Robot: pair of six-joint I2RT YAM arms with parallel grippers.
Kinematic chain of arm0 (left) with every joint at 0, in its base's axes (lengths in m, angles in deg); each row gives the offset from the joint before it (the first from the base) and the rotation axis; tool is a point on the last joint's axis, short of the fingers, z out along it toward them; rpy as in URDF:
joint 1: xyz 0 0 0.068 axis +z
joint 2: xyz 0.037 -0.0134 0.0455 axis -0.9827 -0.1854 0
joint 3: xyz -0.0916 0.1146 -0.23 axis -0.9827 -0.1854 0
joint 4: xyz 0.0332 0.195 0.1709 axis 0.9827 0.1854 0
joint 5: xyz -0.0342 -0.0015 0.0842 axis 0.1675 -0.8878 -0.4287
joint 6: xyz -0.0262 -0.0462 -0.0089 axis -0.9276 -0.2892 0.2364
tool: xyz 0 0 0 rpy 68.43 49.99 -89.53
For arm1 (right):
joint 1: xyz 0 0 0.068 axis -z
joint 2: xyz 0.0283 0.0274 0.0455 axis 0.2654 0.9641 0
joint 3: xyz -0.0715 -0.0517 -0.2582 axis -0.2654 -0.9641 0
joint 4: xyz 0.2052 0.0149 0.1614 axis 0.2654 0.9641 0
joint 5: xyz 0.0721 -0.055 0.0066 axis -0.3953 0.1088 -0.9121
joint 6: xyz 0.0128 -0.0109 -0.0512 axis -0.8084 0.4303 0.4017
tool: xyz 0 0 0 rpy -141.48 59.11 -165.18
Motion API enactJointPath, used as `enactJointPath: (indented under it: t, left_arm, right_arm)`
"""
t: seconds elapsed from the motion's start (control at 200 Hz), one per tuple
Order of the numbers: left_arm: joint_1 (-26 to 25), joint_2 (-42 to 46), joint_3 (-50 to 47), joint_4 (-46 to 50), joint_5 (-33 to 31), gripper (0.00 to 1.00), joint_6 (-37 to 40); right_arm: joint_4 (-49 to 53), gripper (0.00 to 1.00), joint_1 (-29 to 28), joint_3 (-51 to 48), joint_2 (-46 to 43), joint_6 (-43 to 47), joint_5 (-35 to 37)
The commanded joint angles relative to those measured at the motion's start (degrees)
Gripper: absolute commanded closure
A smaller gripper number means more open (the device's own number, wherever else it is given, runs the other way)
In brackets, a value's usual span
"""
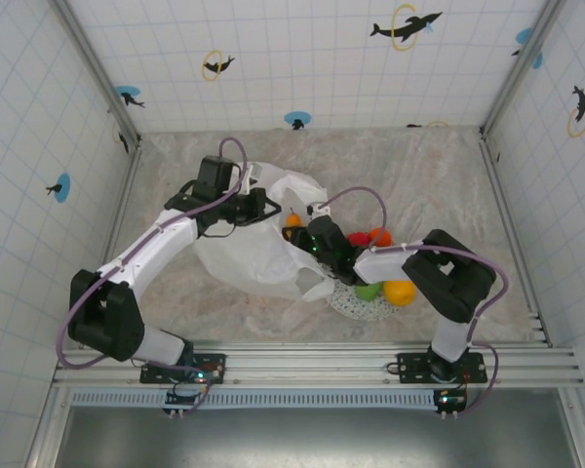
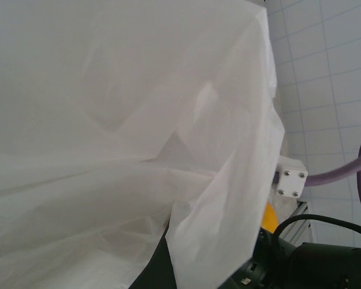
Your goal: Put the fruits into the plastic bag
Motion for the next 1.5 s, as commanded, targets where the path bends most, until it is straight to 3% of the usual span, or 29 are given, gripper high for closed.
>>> enactJointPath:
  t: [0.0,0.145,0.365,0.626,0.836,1.091,1.336,1.491]
  left_arm:
    - [-0.18,-1.37,-0.38,-1.98,2.51,1.0,0.75]
    - [-0.11,-2.46,-0.84,-2.65,3.36,1.0,1.12]
    - [-0.05,-3.54,-1.44,-4.34,4.17,1.0,1.42]
    - [1.77,-3.67,-1.07,-5.34,5.96,1.0,1.55]
    - [3.37,-1.63,-2.11,-6.53,6.09,1.0,1.95]
    - [4.95,-0.26,-2.58,-6.06,5.47,1.0,3.64]
    - [6.14,0.87,-3.05,-2.31,-0.65,1.0,12.97]
    - [6.76,1.86,-3.71,-1.95,0.02,1.0,17.95]
  right_arm:
    - [-0.85,0.56,0.01,4.23,2.78,-8.77,-0.56]
    - [-2.62,0.53,0.08,6.44,6.34,-16.54,1.19]
    - [-0.79,0.46,0.18,12.56,10.23,-20.77,1.45]
    - [-5.57,0.22,0.33,12.39,9.82,-17.49,-4.93]
    - [-11.62,0.11,0.38,6.93,7.0,-13.99,-7.29]
    - [-6.65,0.13,0.38,2.77,0.69,-4.95,-5.96]
    - [1.99,0.18,-2.78,-3.85,-9.43,5.96,1.11]
    - [10.21,0.18,-4.96,-6.65,-15.97,12.68,5.89]
